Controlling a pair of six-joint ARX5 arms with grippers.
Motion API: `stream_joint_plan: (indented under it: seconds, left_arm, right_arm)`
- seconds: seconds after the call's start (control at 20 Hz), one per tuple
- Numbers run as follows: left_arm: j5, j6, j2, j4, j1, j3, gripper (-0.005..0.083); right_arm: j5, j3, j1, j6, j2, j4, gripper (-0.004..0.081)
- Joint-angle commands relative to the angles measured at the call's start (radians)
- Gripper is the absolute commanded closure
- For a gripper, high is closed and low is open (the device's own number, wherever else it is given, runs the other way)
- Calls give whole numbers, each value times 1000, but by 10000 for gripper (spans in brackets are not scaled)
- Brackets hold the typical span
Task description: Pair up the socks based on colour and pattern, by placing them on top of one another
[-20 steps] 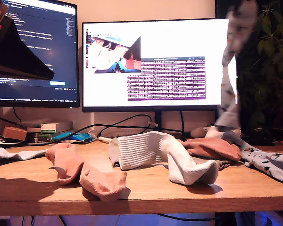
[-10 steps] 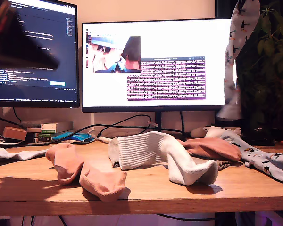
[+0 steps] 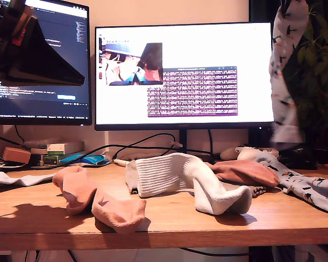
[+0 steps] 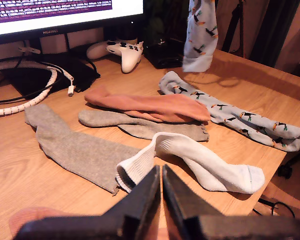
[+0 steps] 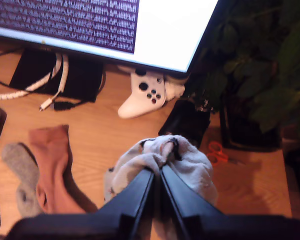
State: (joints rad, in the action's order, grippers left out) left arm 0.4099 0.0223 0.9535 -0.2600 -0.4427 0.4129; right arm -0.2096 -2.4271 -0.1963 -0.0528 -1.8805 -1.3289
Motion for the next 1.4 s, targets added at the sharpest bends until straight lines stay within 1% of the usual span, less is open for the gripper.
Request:
stream_joint_plan:
  seconds: [0.0,0.35,0.45,0.5,0.55,0.65,0.75,0.85,0.9,1.05,1.2,1.25,1.35]
  left_arm:
    - [1,-5,3,-10,2,-13,793]
    - [1,-5,3,-10,2,-13,793]
    - [1,-5,2,-10,2,-13,793]
    - [1,-5,2,-10,2,-13,793]
    - [1,-5,2,-10,2,-13,793]
    - [1,-4,2,-9,2,-13,793]
    - [1,-4,2,-4,2,-13,793]
    - [1,-4,2,-1,2,-13,793]
    - [1,-4,2,-1,2,-13,793]
    - [1,-4,2,-2,2,-13,793]
    - [1,-4,2,-2,2,-13,793]
    - [1,-4,2,0,2,-13,793]
    - [1,-4,2,2,2,-13,793]
  right_arm:
    - [-8,-9,-7,8,60,4,783]
    - [-10,2,-13,20,154,33,783]
    - [-10,46,-13,19,167,52,783]
    - [-10,83,-13,19,177,61,783]
    - [-10,130,-13,19,191,87,783]
    - [-10,258,-21,19,246,185,783]
    - [-10,425,-27,16,336,287,783]
    - [-10,617,-27,1,436,433,783]
    - [-10,714,-27,-1,510,530,783]
    - [-10,941,-26,0,656,698,783]
    - [-10,1117,-26,0,766,830,783]
    - [-10,1154,-26,1,795,854,783]
    - [-9,1176,-26,2,819,823,783]
